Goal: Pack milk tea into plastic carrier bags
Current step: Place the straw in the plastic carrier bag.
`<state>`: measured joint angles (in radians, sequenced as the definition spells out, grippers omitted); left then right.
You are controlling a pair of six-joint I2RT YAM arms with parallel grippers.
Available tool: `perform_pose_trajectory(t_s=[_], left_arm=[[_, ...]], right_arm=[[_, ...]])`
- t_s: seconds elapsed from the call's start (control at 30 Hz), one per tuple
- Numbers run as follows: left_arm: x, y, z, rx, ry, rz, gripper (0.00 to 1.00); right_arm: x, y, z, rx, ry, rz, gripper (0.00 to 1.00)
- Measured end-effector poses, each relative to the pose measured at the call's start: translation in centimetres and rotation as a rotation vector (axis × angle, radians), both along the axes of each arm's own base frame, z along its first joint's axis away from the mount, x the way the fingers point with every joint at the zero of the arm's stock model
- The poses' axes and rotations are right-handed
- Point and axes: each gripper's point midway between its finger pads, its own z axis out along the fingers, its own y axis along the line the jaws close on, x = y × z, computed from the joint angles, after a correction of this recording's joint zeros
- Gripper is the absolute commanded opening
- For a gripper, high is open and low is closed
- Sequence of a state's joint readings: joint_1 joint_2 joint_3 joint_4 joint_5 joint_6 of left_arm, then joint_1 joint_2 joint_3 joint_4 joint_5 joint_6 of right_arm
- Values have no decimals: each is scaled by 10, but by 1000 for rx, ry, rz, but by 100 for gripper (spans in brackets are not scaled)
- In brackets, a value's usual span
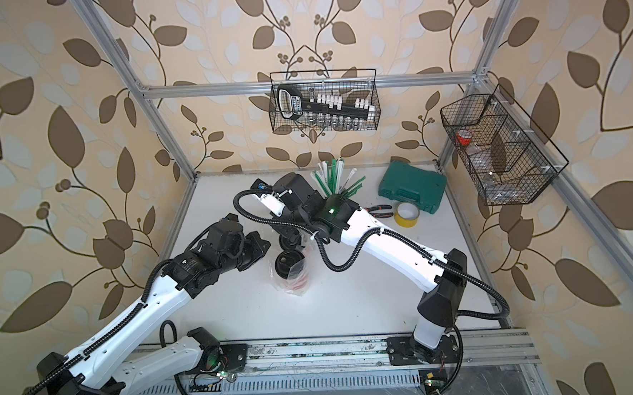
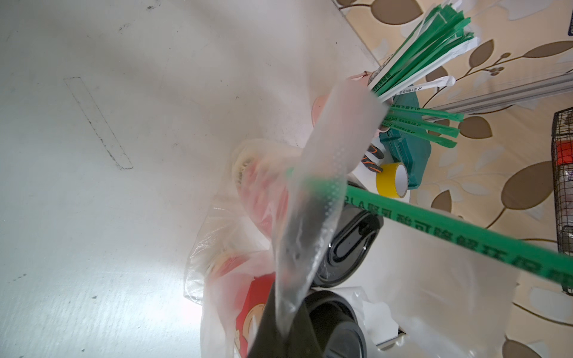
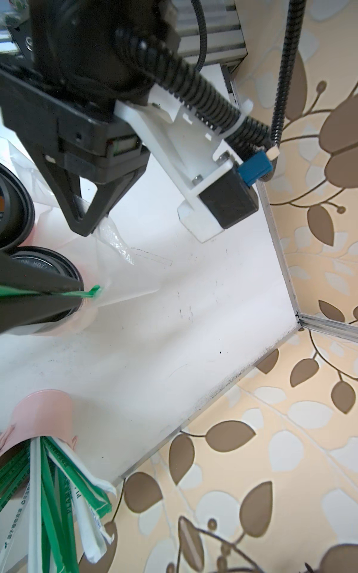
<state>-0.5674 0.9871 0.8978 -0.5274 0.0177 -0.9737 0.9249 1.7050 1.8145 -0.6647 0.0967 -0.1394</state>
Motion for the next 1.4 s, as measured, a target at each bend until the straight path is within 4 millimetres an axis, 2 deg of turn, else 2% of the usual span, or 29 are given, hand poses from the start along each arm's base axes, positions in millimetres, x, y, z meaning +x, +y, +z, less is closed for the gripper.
perform_pose_trajectory(t_s=[0.17,0.4,0.83,0.97,1.0,1.13,1.27,1.33,1.4], left_arm=[[0,0,0,-2,2,2,0],[0,0,0,-3,3,3,0],[0,0,0,-4,4,4,0],[0,0,0,-4,4,4,0],[0,0,0,-4,4,4,0],[0,0,0,-6,5,5,0],[1,1,0,-9,7,15,0],[1,1,0,-11,9,17,0],[1,1,-1,-13,12,19,0]], right_arm=[[1,2,-6,-17,-12,14,0],[4,4,-41,-75,-8,36,0],[22,5,-80,-82,11,66,1],[27,8,-91,-91,20,73,28],[28,8,-92,-93,21,71,37],[29,8,-90,-83,19,71,42],[26,8,-84,-67,20,80,41],[22,8,-75,-46,17,88,39],[16,7,-59,-11,11,100,32]])
